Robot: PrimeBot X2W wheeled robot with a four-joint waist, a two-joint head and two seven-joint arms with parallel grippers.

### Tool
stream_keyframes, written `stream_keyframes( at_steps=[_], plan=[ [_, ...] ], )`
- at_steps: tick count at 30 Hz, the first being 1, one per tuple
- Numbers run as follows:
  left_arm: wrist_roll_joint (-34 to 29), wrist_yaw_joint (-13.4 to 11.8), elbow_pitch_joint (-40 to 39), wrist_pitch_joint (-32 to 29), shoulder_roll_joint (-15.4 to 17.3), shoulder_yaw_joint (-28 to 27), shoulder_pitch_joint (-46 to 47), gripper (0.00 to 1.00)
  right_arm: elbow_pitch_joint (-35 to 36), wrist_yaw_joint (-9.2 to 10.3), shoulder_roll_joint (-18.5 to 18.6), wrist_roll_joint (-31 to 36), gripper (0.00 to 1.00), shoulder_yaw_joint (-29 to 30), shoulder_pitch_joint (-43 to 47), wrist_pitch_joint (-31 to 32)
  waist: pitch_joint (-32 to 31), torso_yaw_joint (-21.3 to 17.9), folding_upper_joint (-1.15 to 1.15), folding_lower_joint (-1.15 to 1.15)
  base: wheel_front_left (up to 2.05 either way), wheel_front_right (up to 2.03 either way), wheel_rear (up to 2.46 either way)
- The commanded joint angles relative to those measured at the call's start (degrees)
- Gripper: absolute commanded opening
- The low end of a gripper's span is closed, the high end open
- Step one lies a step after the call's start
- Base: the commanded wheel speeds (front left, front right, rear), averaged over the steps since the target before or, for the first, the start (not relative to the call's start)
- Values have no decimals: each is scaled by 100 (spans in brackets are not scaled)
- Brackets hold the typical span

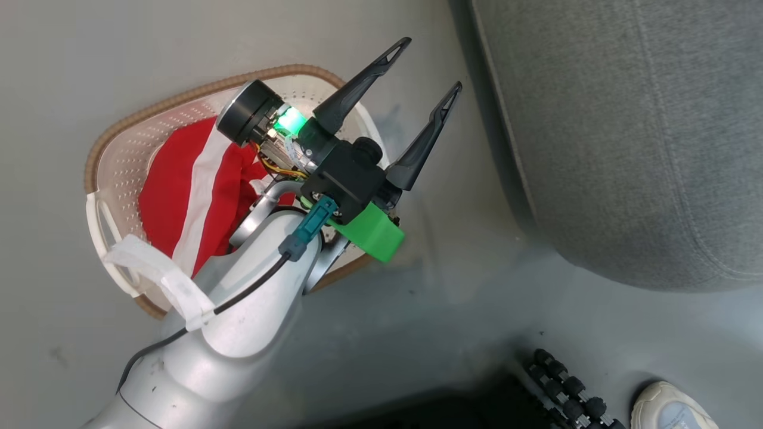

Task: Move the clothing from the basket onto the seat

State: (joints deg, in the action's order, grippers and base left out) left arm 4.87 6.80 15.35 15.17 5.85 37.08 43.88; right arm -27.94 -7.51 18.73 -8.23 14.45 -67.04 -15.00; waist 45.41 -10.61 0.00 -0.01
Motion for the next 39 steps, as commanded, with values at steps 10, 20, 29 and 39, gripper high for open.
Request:
stream_keyframes(
  at_steps=[10,20,29,39],
  plan=[
    [-16,-41,-31,-3,-26,1,149,100,-1190,4,106,61,0,215,154,-28,268,207,0,1,0,0,0],
    [46,-75,-47,-3,-15,-93,87,100,-1222,4,-74,-59,100,252,494,-28,53,183,0,1,0,0,0],
    [178,-152,-60,-4,9,-304,-303,100,-890,4,-317,-171,100,205,1375,-28,-619,108,0,1,0,0,0],
    [374,-275,-115,-4,22,-736,-972,100,-465,4,-418,-198,100,-140,2569,-28,-1494,106,0,1,0,0,0]
  ],
)
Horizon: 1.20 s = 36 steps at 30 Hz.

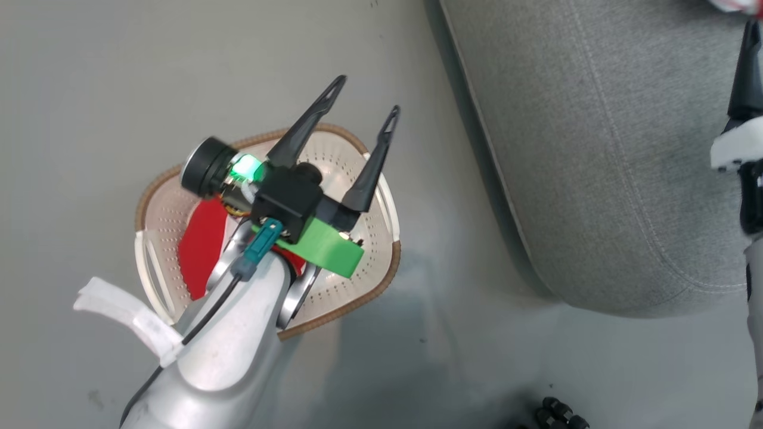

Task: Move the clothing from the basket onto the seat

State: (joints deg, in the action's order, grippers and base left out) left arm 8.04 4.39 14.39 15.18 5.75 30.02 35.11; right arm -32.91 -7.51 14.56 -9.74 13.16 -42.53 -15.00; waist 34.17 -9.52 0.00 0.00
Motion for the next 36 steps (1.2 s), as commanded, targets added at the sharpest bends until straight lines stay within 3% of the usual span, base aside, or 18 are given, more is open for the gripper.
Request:
stream_keyframes(
  at_steps=[1,14,25,36],
  plan=[
    [85,-47,-26,-5,29,-89,-165,100,80,4,-18,-57,100,-51,222,-28,-454,10,0,0,0,0,0],
    [244,-248,-278,-4,1,-1246,-1329,100,1057,4,-168,-220,100,-748,1440,-28,-1480,401,0,0,0,0,0],
    [243,-232,-430,-4,-161,-2195,-1962,100,1681,4,-526,-246,100,-1183,2047,-28,-2053,1004,0,0,0,0,0],
    [205,-198,-455,-5,-256,-2853,-2467,100,1963,4,-843,-192,100,-1610,2360,-28,-2491,1288,0,0,0,0,0]
  ],
)
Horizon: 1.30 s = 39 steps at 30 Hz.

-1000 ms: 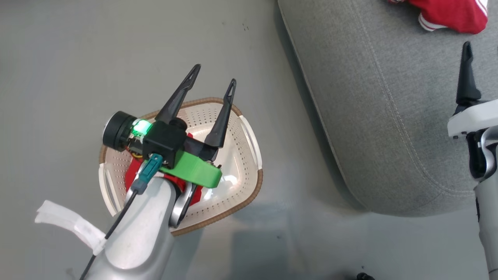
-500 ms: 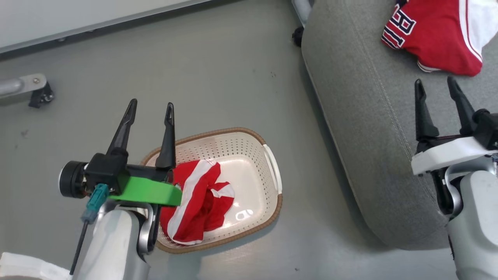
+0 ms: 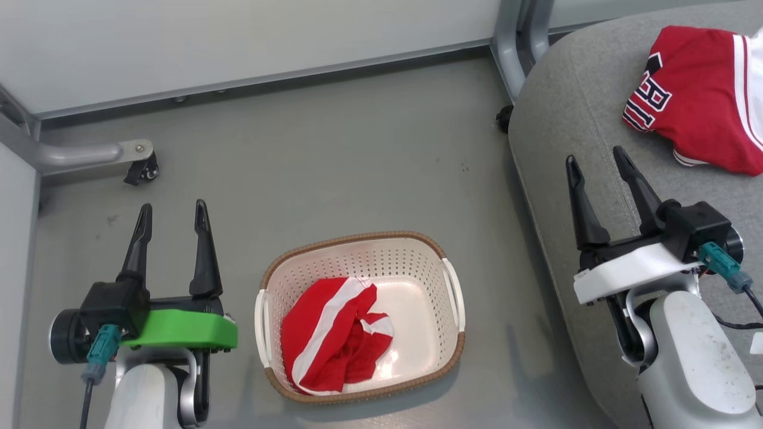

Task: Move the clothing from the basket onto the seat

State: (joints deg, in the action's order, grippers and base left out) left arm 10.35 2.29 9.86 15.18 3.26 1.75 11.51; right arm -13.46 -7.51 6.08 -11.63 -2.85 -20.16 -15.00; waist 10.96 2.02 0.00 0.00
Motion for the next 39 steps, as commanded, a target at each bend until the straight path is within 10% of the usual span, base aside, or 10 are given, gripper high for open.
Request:
stream_keyframes(
  at_steps=[1,39],
  plan=[
    [-31,19,0,-5,-14,-66,-153,100,31,4,-23,24,100,-48,161,-28,-220,150,0,0,0,0,0],
    [-47,10,-61,-6,-36,-42,-766,100,678,4,-309,295,100,-76,1450,-28,-713,255,0,0,0,0,0]
  ],
)
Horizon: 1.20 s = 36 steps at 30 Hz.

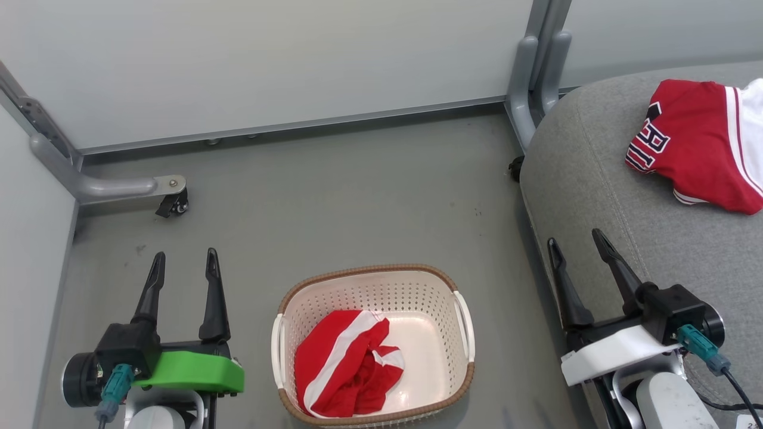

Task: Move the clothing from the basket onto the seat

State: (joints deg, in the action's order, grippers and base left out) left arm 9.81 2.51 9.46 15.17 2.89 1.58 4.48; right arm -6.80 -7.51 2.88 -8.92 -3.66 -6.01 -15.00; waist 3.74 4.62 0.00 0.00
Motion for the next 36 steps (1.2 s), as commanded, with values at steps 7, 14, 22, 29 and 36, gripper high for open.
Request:
stream_keyframes(
  at_steps=[7,14,22,29,36],
  plan=[
    [5,1,-24,-4,0,-19,13,100,7,4,8,21,100,17,-31,-28,80,-22,0,0,0,0,0],
    [-16,5,-4,-5,0,-22,70,100,-10,4,7,-23,100,29,-44,-28,122,-42,0,0,0,0,0],
    [-71,62,56,-5,0,15,205,100,-11,4,8,-36,100,-21,-134,-28,203,-130,0,0,0,0,0],
    [-370,272,364,-5,72,239,690,100,51,4,9,19,100,-129,-469,-28,541,-424,0,0,0,0,0],
    [-573,426,958,-4,240,611,1501,100,213,4,16,20,100,-235,-1012,-28,1191,-846,0,0,0,0,0]
  ],
)
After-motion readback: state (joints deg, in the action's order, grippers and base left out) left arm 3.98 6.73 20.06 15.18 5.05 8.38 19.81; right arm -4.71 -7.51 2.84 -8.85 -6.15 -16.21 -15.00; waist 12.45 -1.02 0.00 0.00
